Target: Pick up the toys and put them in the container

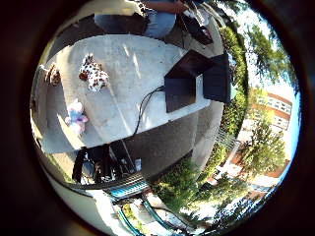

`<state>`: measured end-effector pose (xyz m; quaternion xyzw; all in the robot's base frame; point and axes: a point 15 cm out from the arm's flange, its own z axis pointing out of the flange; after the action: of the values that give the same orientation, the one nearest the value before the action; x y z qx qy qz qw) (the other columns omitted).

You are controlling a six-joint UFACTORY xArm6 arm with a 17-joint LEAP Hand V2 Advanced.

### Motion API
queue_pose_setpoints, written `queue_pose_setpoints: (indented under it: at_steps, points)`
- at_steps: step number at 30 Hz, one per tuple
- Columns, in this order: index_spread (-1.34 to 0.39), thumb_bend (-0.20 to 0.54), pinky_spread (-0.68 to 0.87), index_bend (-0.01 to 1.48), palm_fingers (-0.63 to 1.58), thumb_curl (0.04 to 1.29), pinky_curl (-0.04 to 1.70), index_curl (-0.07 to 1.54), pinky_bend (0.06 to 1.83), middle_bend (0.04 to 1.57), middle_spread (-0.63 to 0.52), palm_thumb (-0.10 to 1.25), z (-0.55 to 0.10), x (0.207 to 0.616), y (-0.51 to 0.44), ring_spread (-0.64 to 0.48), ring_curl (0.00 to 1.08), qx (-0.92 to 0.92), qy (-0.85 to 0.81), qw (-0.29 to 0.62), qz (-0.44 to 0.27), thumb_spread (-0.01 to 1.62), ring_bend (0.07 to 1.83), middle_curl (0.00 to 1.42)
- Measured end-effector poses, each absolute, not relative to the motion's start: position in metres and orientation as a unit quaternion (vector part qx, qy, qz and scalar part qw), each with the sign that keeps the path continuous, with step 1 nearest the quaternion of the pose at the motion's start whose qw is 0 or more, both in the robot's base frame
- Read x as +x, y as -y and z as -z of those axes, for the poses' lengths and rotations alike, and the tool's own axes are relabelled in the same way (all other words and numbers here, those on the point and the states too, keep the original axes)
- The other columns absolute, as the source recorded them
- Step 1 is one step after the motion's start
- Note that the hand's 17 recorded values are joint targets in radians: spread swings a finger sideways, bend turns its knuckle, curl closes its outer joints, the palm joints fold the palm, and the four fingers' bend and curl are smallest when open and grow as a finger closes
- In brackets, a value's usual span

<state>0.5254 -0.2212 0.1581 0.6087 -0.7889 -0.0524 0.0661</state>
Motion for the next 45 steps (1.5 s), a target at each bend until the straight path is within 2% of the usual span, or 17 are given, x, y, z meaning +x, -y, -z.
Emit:
queue_pose_setpoints:
  at_steps: [6, 11, 23, 28, 31, 33, 34, 36, 40, 45]
  points:
    - [-0.01, -0.027, 0.45, 0.15, 0.34, 0.33, 0.24, 0.26, 0.59, 0.2, 0.08, 0.49, -0.073, 0.561, 0.234, 0.31, 0.37, 0.594, 0.803, 0.039, 0.021, 1.21, 0.49, 0.35]
    - [0.0, -0.025, 0.45, 0.13, 0.31, 0.33, 0.23, 0.25, 0.62, 0.21, 0.1, 0.49, -0.008, 0.549, 0.251, 0.31, 0.37, 0.571, 0.819, 0.046, 0.037, 1.2, 0.51, 0.36]
    - [0.04, -0.029, 0.46, 0.12, 0.22, 0.33, 0.23, 0.18, 0.73, 0.24, 0.17, 0.48, 0.061, 0.538, 0.234, 0.32, 0.37, 0.567, 0.818, 0.068, 0.069, 1.15, 0.57, 0.38]
    - [0.06, -0.026, 0.48, 0.13, 0.35, 0.33, 0.21, 0.17, 0.75, 0.3, 0.16, 0.49, 0.071, 0.538, 0.22, 0.33, 0.37, 0.574, 0.812, 0.074, 0.075, 1.13, 0.65, 0.4]
    - [0.0, -0.011, 0.49, 0.12, 0.66, 0.34, 0.23, 0.15, 0.9, 0.4, 0.05, 0.55, 0.071, 0.538, 0.215, 0.27, 0.4, 0.576, 0.81, 0.076, 0.077, 1.12, 0.8, 0.44]
    - [-0.09, 0.002, 0.46, 0.13, 0.93, 0.36, 0.26, 0.12, 1.0, 0.53, -0.01, 0.62, 0.072, 0.538, 0.214, 0.21, 0.44, 0.576, 0.81, 0.076, 0.078, 1.12, 0.91, 0.49]
    - [-0.11, 0.002, 0.45, 0.13, 0.97, 0.37, 0.28, 0.12, 1.02, 0.56, -0.02, 0.63, 0.071, 0.538, 0.214, 0.19, 0.45, 0.575, 0.81, 0.077, 0.079, 1.12, 0.93, 0.51]
    - [-0.18, 0.001, 0.42, 0.14, 1.08, 0.39, 0.32, 0.08, 1.07, 0.7, -0.06, 0.69, 0.071, 0.537, 0.214, 0.14, 0.52, 0.572, 0.812, 0.077, 0.081, 1.11, 1.08, 0.59]
    - [-0.32, -0.001, 0.37, 0.21, 1.05, 0.44, 0.41, 0.02, 1.2, 0.89, -0.12, 0.8, 0.068, 0.534, 0.209, 0.04, 0.63, 0.567, 0.815, 0.072, 0.094, 1.09, 1.23, 0.73]
    - [-0.48, 0.024, 0.29, 0.42, 1.1, 0.51, 0.51, -0.01, 1.38, 1.03, -0.16, 0.96, 0.06, 0.533, 0.203, -0.03, 0.69, 0.55, 0.825, 0.056, 0.115, 1.06, 1.27, 0.84]
